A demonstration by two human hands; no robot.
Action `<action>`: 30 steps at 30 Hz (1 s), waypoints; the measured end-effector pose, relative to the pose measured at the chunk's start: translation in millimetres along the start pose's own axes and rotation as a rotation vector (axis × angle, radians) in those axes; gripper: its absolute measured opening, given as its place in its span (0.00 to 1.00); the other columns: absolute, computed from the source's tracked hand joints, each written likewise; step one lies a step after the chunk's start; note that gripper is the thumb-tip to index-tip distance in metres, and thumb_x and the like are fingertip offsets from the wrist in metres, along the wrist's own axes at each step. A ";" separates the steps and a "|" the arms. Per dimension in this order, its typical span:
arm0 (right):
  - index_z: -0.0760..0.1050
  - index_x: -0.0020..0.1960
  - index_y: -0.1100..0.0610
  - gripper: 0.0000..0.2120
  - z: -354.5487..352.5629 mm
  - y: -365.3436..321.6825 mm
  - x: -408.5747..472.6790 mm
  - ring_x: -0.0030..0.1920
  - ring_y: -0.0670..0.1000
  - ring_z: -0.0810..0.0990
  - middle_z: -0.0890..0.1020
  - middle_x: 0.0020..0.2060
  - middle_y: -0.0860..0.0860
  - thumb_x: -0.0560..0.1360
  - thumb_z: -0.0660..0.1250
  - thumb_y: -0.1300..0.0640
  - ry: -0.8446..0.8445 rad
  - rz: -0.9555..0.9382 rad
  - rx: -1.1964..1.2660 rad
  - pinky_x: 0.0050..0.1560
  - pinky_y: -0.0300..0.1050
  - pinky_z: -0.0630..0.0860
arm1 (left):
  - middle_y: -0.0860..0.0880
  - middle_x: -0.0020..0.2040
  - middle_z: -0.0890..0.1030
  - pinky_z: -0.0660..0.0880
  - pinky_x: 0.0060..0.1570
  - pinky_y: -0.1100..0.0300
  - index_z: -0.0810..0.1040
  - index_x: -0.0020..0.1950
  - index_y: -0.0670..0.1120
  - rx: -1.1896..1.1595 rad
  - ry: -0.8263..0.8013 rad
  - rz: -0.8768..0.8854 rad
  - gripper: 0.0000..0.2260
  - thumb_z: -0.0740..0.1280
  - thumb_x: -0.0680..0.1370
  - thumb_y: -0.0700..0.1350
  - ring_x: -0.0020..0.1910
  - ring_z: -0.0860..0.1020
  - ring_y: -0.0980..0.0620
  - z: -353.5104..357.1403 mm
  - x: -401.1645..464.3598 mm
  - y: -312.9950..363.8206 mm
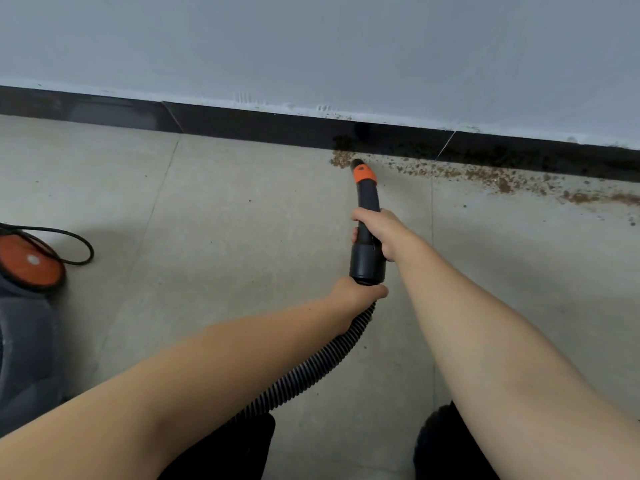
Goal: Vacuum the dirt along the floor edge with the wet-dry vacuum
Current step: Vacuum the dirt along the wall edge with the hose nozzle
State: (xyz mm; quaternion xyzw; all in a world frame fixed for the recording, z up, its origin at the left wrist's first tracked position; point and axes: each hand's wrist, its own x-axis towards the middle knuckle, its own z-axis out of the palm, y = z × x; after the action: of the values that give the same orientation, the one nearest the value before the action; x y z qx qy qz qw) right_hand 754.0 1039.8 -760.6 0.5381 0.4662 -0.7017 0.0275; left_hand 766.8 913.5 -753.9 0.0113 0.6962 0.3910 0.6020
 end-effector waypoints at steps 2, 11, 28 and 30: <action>0.69 0.49 0.58 0.07 -9.5 1.7 2.0 0.24 0.50 0.76 0.76 0.28 0.53 0.73 0.66 0.61 0.046 0.006 0.040 0.32 0.42 0.76 | 0.46 0.34 0.71 0.71 0.26 0.63 0.70 0.43 0.45 0.047 -0.028 -0.004 0.07 0.68 0.75 0.39 0.29 0.71 0.51 2.7 2.3 3.5; 0.68 0.48 0.58 0.06 -36.8 1.7 9.4 0.27 0.51 0.75 0.76 0.31 0.54 0.74 0.65 0.62 0.195 0.009 0.135 0.33 0.43 0.76 | 0.47 0.35 0.72 0.71 0.26 0.64 0.71 0.47 0.44 0.099 -0.078 0.005 0.07 0.68 0.74 0.39 0.29 0.71 0.52 14.4 15.6 13.5; 0.68 0.45 0.57 0.05 32.6 -9.9 7.9 0.25 0.51 0.75 0.76 0.30 0.55 0.74 0.64 0.63 -0.048 -0.021 -0.131 0.26 0.37 0.74 | 0.46 0.35 0.73 0.72 0.31 0.61 0.71 0.45 0.45 -0.147 0.055 -0.019 0.06 0.68 0.75 0.40 0.31 0.72 0.50 -17.1 6.6 -5.1; 0.68 0.45 0.58 0.05 35.6 -16.7 10.9 0.26 0.51 0.75 0.76 0.30 0.54 0.74 0.64 0.63 -0.029 -0.026 -0.095 0.28 0.39 0.75 | 0.46 0.35 0.73 0.72 0.31 0.60 0.71 0.45 0.45 -0.137 0.056 -0.004 0.06 0.68 0.75 0.39 0.31 0.72 0.51 -24.4 8.2 3.2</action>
State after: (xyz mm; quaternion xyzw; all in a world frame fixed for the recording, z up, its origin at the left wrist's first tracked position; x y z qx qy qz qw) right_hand 714.4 1030.0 -759.1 0.5201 0.5055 -0.6866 0.0507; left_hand 742.3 906.8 -759.6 -0.0423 0.6843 0.4366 0.5825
